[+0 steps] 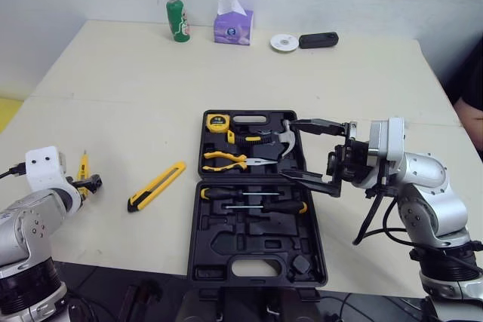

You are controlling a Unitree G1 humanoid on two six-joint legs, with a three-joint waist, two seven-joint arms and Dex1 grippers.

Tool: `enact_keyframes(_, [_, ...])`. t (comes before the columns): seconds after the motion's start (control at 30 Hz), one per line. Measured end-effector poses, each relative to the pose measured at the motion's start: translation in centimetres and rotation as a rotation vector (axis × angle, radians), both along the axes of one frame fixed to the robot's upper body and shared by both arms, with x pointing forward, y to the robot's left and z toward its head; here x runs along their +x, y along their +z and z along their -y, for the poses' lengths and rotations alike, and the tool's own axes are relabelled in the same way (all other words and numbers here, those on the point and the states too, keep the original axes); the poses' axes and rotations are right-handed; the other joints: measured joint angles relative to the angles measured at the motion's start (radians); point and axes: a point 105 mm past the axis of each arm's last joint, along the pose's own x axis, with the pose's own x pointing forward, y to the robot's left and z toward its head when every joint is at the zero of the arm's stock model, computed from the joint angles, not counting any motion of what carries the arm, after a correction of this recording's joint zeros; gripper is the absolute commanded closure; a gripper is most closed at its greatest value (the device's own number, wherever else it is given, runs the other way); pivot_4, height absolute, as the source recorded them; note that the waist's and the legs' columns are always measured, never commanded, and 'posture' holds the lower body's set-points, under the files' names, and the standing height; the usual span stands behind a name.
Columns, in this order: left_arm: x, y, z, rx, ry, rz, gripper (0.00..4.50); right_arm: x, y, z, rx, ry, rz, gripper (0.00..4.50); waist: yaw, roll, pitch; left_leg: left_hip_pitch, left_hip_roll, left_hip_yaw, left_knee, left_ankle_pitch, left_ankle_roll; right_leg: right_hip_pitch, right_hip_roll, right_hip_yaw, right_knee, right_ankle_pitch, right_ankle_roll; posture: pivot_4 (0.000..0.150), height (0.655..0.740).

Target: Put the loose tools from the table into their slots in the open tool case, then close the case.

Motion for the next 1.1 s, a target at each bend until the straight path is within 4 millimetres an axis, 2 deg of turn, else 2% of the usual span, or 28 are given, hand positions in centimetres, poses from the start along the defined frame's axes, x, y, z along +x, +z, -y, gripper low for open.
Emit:
enact_keyframes(0.13, [0.0,-0.4,-0.1,-0.002,0.000,0.006,3.61,0.0,0.0,0.0,0.001,-0.004,-0.002,0.00,-0.009,0.000,0.000,0.000,0.000,0.000,0.000,0.000,0.000,0.000,0.000,0.000,0.000,0.000,0.000,0.150,0.7400])
enact_keyframes(0.17, [-0.1,-0.5,-0.3,0.001,0.006,0.003,3.95,0.0,0.1,-0.1,0.001,-0.005,-0.001,0.00,-0.011,0.000,0.000,0.001,0.000,0.000,0.000,0.000,0.000,0.000,0.000,0.000,0.000,0.000,0.000,0.150,0.7400])
enact_keyframes(0.37, [-0.5,-0.9,-1.1,0.004,0.035,0.007,3.99,-0.1,-0.3,0.0,-0.007,-0.009,-0.002,0.00,-0.014,0.000,0.000,0.003,0.000,0.001,-0.002,0.001,-0.002,0.000,0.000,0.001,0.000,-0.001,-0.001,0.150,0.7400])
enact_keyframes(0.47, [-0.6,-0.9,-1.2,0.008,0.034,0.012,3.99,0.1,-1.2,0.4,-0.012,-0.020,-0.017,0.00,-0.013,0.000,0.000,0.003,0.000,0.001,-0.002,0.001,-0.002,0.000,0.000,0.001,0.000,-0.001,-0.001,0.150,0.7400])
enact_keyframes(0.63, [-0.5,-0.6,-1.1,0.039,-0.007,0.044,3.99,0.3,-2.8,1.1,-0.016,-0.028,-0.034,0.00,-0.013,0.000,0.000,0.003,0.000,0.002,-0.002,0.001,-0.002,0.000,0.000,0.001,0.000,-0.001,-0.001,0.150,0.7400])
enact_keyframes(0.73, [-0.3,-0.3,-0.7,0.056,-0.068,0.082,3.99,0.4,-2.8,1.3,0.004,-0.040,-0.012,0.00,-0.011,0.000,0.000,0.001,0.000,0.001,-0.002,0.001,-0.002,-0.001,0.000,0.001,-0.001,-0.001,-0.001,0.150,0.7400])
enact_keyframes(0.83, [0.7,1.2,1.1,0.068,-0.218,0.164,3.99,0.6,-2.5,1.8,0.014,-0.061,0.009,0.00,-0.007,-0.001,0.001,0.000,0.000,0.000,-0.001,0.001,-0.002,-0.002,0.000,0.000,-0.001,-0.001,-0.001,0.150,0.7400])
enact_keyframes(0.93, [1.5,5.1,3.4,0.126,-0.457,0.316,3.99,0.4,-2.1,2.9,-0.045,-0.071,0.030,0.00,-0.002,-0.001,0.001,-0.002,0.000,0.000,-0.001,0.000,-0.002,-0.003,-0.001,0.000,-0.002,-0.001,-0.001,0.150,0.7400])
enact_keyframes(1.0, [1.8,6.7,4.9,0.151,-0.580,0.384,3.99,0.3,-1.9,3.3,-0.055,-0.074,0.039,0.00,-0.001,-0.001,0.001,-0.002,0.000,0.000,-0.002,0.000,-0.001,-0.003,-0.001,0.000,-0.002,-0.001,-0.001,0.150,0.7400])
enact_keyframes(1.03, [1.9,7.2,5.9,0.158,-0.656,0.410,3.99,0.2,-1.8,3.5,-0.060,-0.074,0.037,0.00,-0.001,-0.001,0.001,-0.002,0.000,0.000,-0.002,0.001,-0.001,-0.003,0.000,-0.001,-0.002,-0.001,-0.001,0.150,0.7400])
enact_keyframes(1.1, [2.1,8.5,9.2,0.176,-0.900,0.448,3.99,-0.1,-2.1,4.0,-0.114,-0.073,0.012,0.00,0.006,-0.001,0.001,-0.005,0.000,-0.001,-0.001,0.001,-0.001,-0.005,0.000,-0.002,-0.002,-0.001,-0.001,0.150,0.7400])
